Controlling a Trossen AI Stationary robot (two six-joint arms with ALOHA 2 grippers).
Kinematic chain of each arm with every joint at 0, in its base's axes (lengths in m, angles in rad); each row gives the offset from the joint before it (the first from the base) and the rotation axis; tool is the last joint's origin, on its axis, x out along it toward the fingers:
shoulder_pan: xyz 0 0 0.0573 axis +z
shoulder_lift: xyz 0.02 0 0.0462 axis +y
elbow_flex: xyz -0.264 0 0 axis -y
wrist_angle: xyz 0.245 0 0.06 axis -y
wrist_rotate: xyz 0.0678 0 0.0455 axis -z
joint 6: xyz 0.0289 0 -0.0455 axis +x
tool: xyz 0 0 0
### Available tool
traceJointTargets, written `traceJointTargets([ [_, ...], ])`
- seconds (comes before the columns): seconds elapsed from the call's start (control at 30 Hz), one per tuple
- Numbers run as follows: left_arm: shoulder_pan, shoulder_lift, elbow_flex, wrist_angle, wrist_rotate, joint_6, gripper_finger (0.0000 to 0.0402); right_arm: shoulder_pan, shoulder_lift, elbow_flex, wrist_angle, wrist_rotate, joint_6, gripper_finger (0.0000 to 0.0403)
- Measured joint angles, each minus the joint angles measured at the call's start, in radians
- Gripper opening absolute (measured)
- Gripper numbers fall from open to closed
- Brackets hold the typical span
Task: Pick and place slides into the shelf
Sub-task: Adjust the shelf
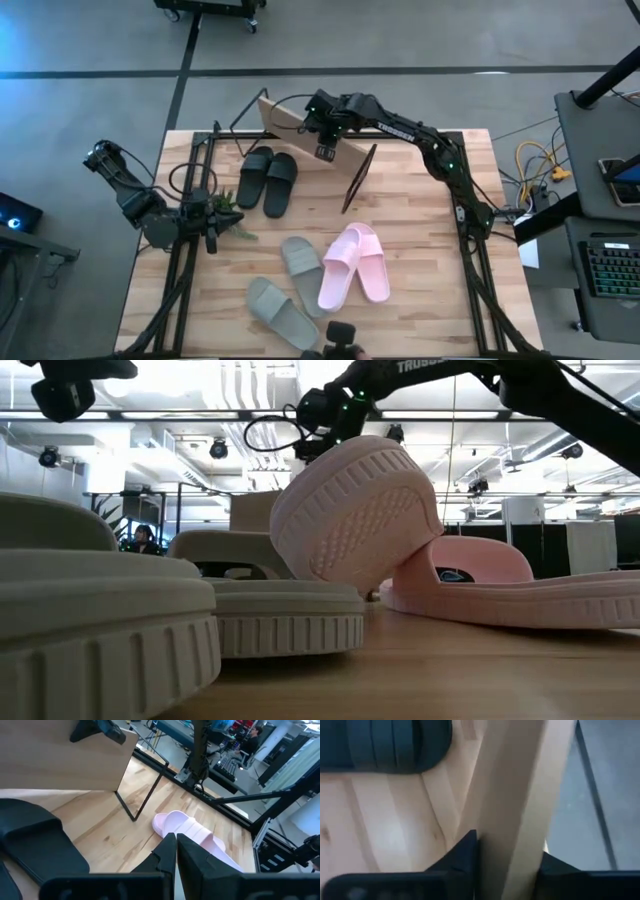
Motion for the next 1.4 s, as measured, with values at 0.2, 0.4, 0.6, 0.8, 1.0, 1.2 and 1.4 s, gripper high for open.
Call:
traceJointTargets([
  [0.2, 0.000, -0.005, 0.001, 0.002, 0.000, 0.042, 0.0000, 0.003, -0.006, 0.003, -0.003, 0.006, -0.026, 0.0043],
  [0.4, 0.000, -0.011, 0.001, 0.001, 0.000, 0.070, 0.0000, 0.034, -0.014, 0.005, 0.008, 0.069, -0.066, 0.0043],
  [0.6, 0.000, -0.024, -0.001, -0.002, 0.000, 0.077, 0.0000, 0.100, -0.021, 0.004, 0.125, 0.286, -0.233, 0.0042],
  [0.8, 0.000, -0.028, 0.001, -0.004, 0.000, 0.105, 0.0000, 0.133, -0.015, -0.004, 0.226, 0.451, -0.334, 0.0040],
  [1.0, 0.000, -0.029, 0.001, -0.004, 0.000, 0.133, 0.0000, 0.151, -0.001, -0.010, 0.238, 0.490, -0.316, 0.0040],
  [1.2, 0.000, -0.043, 0.003, -0.003, 0.000, 0.175, 0.0000, 0.213, 0.049, -0.018, 0.281, 0.590, -0.359, 0.0040],
  [1.4, 0.000, -0.068, 0.003, -0.004, 0.003, 0.183, 0.0000, 0.237, 0.089, -0.025, 0.294, 0.687, -0.380, 0.0040],
])
